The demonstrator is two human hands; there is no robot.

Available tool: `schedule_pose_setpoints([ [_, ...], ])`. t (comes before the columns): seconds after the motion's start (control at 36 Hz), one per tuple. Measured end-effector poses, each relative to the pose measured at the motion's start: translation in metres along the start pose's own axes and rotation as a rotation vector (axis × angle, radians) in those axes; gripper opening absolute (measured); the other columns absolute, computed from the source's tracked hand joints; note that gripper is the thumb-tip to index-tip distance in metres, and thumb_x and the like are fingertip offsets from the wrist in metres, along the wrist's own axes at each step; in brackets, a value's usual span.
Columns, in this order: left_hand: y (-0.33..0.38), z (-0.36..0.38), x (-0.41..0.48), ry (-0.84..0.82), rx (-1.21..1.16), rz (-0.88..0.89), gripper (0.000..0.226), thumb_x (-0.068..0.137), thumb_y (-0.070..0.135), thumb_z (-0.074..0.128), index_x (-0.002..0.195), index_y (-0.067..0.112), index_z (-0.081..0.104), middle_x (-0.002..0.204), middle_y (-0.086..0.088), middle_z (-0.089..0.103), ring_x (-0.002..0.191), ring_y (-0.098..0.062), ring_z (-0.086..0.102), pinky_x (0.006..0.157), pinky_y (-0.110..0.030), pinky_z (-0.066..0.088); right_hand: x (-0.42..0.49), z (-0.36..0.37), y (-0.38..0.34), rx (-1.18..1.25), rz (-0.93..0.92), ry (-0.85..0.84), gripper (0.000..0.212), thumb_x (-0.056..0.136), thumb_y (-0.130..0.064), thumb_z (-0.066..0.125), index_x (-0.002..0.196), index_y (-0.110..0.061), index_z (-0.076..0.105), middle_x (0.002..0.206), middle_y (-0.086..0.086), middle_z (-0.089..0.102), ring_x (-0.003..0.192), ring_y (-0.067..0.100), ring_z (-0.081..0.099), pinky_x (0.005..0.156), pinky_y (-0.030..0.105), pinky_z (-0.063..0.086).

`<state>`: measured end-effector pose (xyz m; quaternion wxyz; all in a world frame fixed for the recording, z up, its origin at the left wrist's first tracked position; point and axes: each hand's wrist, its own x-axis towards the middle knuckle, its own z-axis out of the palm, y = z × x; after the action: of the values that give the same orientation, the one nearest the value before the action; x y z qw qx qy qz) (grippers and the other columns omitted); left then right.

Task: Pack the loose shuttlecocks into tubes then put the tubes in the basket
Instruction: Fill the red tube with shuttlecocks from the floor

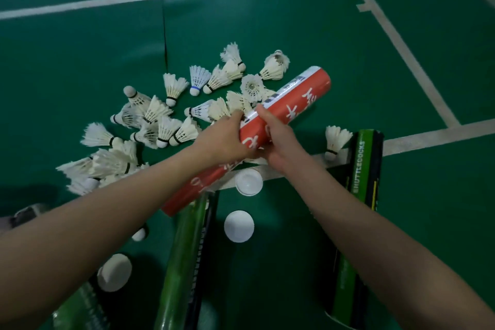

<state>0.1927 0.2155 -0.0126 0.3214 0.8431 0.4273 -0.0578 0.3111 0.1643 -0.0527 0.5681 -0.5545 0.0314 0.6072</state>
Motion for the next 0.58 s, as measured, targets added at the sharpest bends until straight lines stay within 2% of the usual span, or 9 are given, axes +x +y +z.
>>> schedule_pose_setpoints([
  [0.08, -0.01, -0.005, -0.003, 0.001, 0.076, -0.002, 0.09, 0.065, 0.037, 0.08, 0.137, 0.02, 0.029, 0.119, -0.007, 0.053, 0.097, -0.026, 0.059, 0.086, -0.044, 0.052, -0.009, 0.014, 0.004, -0.012, -0.039, 0.026, 0.065, 0.079, -0.037, 0.074, 0.133, -0.014, 0.045, 0.114, 0.008, 0.067, 0.098, 0.024, 0.066, 0.085, 0.045, 0.054],
  [0.17, -0.031, -0.017, -0.021, -0.037, 0.142, 0.025, 0.091, 0.063, 0.035, 0.08, 0.136, 0.02, 0.028, 0.122, -0.008, 0.051, 0.098, -0.027, 0.057, 0.085, -0.044, 0.052, -0.015, 0.013, -0.014, 0.033, -0.169, 0.2, 0.079, 0.073, -0.028, 0.08, 0.135, -0.008, 0.035, 0.108, 0.015, 0.068, 0.083, 0.024, 0.072, 0.068, 0.039, 0.06],
  [0.22, -0.046, -0.029, -0.034, -0.051, 0.213, 0.049, 0.092, 0.064, 0.035, 0.079, 0.138, 0.019, 0.026, 0.124, -0.008, 0.049, 0.1, -0.026, 0.057, 0.085, -0.042, 0.052, -0.023, 0.013, -0.029, 0.039, -0.236, 0.305, 0.086, 0.072, -0.022, 0.081, 0.137, -0.01, 0.026, 0.107, 0.018, 0.064, 0.079, 0.027, 0.073, 0.067, 0.042, 0.061],
  [0.28, -0.056, -0.044, -0.047, -0.063, 0.263, 0.044, 0.093, 0.065, 0.036, 0.079, 0.138, 0.019, 0.024, 0.125, -0.008, 0.049, 0.098, -0.025, 0.055, 0.083, -0.039, 0.051, -0.036, 0.02, -0.035, -0.095, -0.281, 0.31, 0.093, 0.076, -0.022, 0.079, 0.141, -0.023, 0.013, 0.107, 0.013, 0.055, 0.087, 0.027, 0.069, 0.073, 0.046, 0.059],
  [0.31, -0.061, -0.05, -0.052, -0.074, 0.282, 0.038, 0.094, 0.065, 0.036, 0.08, 0.138, 0.019, 0.023, 0.124, -0.008, 0.049, 0.096, -0.024, 0.055, 0.082, -0.039, 0.052, -0.044, 0.026, -0.033, -0.176, -0.285, 0.287, 0.091, 0.078, -0.024, 0.078, 0.14, -0.026, 0.012, 0.108, 0.012, 0.053, 0.09, 0.027, 0.067, 0.076, 0.047, 0.058],
  [0.39, -0.076, -0.068, -0.065, -0.082, 0.369, 0.04, 0.098, 0.064, 0.037, 0.08, 0.14, 0.021, 0.019, 0.123, -0.008, 0.05, 0.093, -0.022, 0.055, 0.076, -0.038, 0.053, -0.063, 0.041, -0.022, -0.345, -0.232, 0.271, 0.069, 0.079, -0.035, 0.075, 0.129, -0.017, 0.029, 0.11, 0.012, 0.057, 0.094, 0.024, 0.065, 0.076, 0.043, 0.059],
  [0.44, -0.088, -0.079, -0.073, -0.063, 0.426, 0.061, 0.099, 0.066, 0.036, 0.08, 0.142, 0.022, 0.018, 0.124, -0.008, 0.05, 0.094, -0.021, 0.053, 0.071, -0.034, 0.049, -0.074, 0.048, -0.017, -0.519, -0.169, 0.256, 0.068, 0.079, -0.046, 0.071, 0.13, -0.015, 0.038, 0.11, 0.009, 0.062, 0.1, 0.023, 0.062, 0.079, 0.042, 0.054],
  [0.5, -0.099, -0.09, -0.079, -0.04, 0.497, 0.077, 0.098, 0.07, 0.037, 0.077, 0.145, 0.023, 0.015, 0.129, -0.01, 0.048, 0.108, -0.026, 0.053, 0.081, -0.04, 0.047, -0.088, 0.052, -0.019, -0.825, -0.142, 0.203, 0.065, 0.083, -0.056, 0.061, 0.133, -0.019, 0.041, 0.111, 0.004, 0.063, 0.101, 0.02, 0.059, 0.082, 0.038, 0.045],
  [0.58, -0.115, -0.101, -0.085, -0.002, 0.536, 0.091, 0.09, 0.075, 0.039, 0.072, 0.145, 0.025, 0.017, 0.135, -0.013, 0.044, 0.122, -0.031, 0.046, 0.101, -0.053, 0.037, -0.101, 0.06, -0.024, -1.166, -0.174, 0.153, 0.056, 0.093, -0.051, 0.048, 0.14, -0.023, 0.038, 0.123, 0.004, 0.058, 0.094, 0.013, 0.055, 0.078, 0.03, 0.042],
])
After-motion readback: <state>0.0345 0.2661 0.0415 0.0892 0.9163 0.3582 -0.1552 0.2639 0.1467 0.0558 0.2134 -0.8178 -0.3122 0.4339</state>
